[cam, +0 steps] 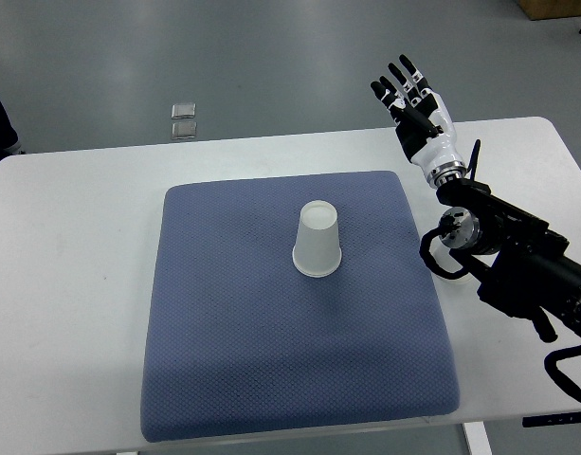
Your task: Stack paper cups
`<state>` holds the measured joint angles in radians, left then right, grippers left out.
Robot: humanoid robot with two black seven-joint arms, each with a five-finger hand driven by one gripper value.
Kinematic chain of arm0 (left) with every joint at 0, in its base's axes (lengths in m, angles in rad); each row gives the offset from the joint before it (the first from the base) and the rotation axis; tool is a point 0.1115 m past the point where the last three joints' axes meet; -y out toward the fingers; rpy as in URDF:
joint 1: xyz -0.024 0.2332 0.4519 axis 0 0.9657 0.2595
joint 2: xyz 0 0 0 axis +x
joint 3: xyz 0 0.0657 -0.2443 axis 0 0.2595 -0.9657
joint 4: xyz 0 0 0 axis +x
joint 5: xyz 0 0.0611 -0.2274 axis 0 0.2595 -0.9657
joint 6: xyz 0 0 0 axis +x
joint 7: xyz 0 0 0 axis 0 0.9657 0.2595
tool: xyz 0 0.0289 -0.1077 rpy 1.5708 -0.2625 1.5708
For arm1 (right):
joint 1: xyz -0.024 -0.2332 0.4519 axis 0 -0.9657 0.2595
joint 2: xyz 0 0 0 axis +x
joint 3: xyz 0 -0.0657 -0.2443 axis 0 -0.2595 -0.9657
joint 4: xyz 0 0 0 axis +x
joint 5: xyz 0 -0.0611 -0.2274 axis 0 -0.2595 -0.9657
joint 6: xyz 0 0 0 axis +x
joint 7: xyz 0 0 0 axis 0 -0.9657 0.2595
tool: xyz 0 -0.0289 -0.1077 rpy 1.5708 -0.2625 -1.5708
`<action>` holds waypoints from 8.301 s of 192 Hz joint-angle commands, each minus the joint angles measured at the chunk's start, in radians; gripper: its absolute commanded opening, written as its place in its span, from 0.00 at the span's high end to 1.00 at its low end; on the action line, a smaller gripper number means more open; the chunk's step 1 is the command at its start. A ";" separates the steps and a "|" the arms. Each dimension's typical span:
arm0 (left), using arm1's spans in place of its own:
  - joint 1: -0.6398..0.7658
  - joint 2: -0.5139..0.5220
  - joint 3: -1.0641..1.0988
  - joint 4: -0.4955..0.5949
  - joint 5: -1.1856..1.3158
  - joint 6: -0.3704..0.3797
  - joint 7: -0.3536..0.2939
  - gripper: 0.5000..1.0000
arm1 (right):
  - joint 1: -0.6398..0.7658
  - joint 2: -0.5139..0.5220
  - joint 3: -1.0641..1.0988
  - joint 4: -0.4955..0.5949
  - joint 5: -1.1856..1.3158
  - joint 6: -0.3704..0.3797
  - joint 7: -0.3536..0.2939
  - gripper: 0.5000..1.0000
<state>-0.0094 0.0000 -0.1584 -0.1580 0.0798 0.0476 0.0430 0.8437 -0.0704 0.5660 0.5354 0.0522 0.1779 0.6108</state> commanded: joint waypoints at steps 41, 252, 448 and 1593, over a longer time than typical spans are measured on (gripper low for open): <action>0.000 0.000 0.005 -0.001 -0.002 0.000 0.000 0.00 | 0.001 0.012 0.000 0.000 0.000 0.000 0.000 0.17; -0.003 0.000 0.003 0.011 -0.002 0.000 0.000 0.00 | 0.040 -0.008 -0.023 0.014 -0.181 -0.081 -0.002 0.17; -0.003 0.000 0.005 0.011 -0.002 0.002 -0.002 0.00 | 0.604 -0.560 -0.965 0.390 -1.351 0.120 -0.089 0.17; -0.003 0.000 0.003 0.011 -0.002 0.002 0.000 0.00 | 0.848 -0.244 -1.012 0.460 -1.324 0.140 -0.108 0.20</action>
<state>-0.0123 0.0000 -0.1538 -0.1473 0.0783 0.0481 0.0421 1.6921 -0.3036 -0.4480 0.9986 -1.2726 0.3222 0.5027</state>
